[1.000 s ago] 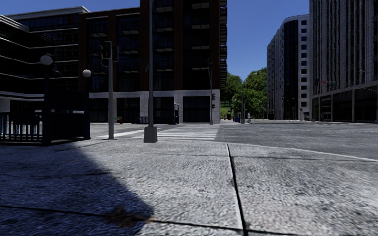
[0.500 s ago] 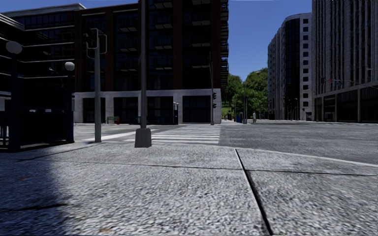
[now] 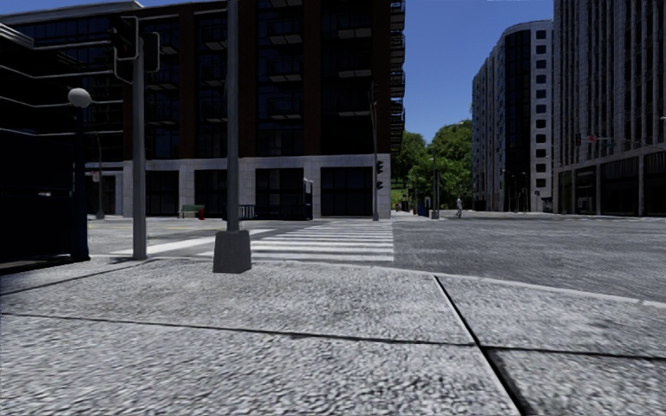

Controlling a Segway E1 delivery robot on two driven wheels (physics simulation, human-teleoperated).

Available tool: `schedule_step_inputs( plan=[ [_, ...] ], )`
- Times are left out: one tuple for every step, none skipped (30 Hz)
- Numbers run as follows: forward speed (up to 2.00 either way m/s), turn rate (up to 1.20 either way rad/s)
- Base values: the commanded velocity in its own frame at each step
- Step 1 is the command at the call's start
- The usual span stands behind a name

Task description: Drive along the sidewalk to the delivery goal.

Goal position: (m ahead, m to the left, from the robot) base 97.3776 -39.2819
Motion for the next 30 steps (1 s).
schedule_step_inputs(
  plan=[
    [1.98, 0.00],
    [1.98, 0.00],
    [1.98, 0.00],
    [1.98, 0.00],
    [1.98, 0.00],
    [1.98, 0.00],
    [1.98, 0.00],
    [1.98, 0.00],
    [1.98, 0.06],
    [1.98, 0.23],
    [1.98, 0.23],
    [1.98, 0.30],
    [1.98, 0.32],
    [1.98, 0.32],
    [1.98, 0.32],
    [1.98, 0.33],
    [1.98, 0.33],
    [1.98, 0.33],
    [1.98, 0.33],
    [1.98, 0.33],
    [1.98, 0.33],
    [1.98, 0.33],
    [1.98, 0.29],
    [1.98, 0.27],
    [1.98, 0.27],
    [1.98, 0.27],
    [1.98, 0.25],
    [1.98, 0.10],
    [1.98, 0.00],
    [1.98, 0.00]
  ],
)
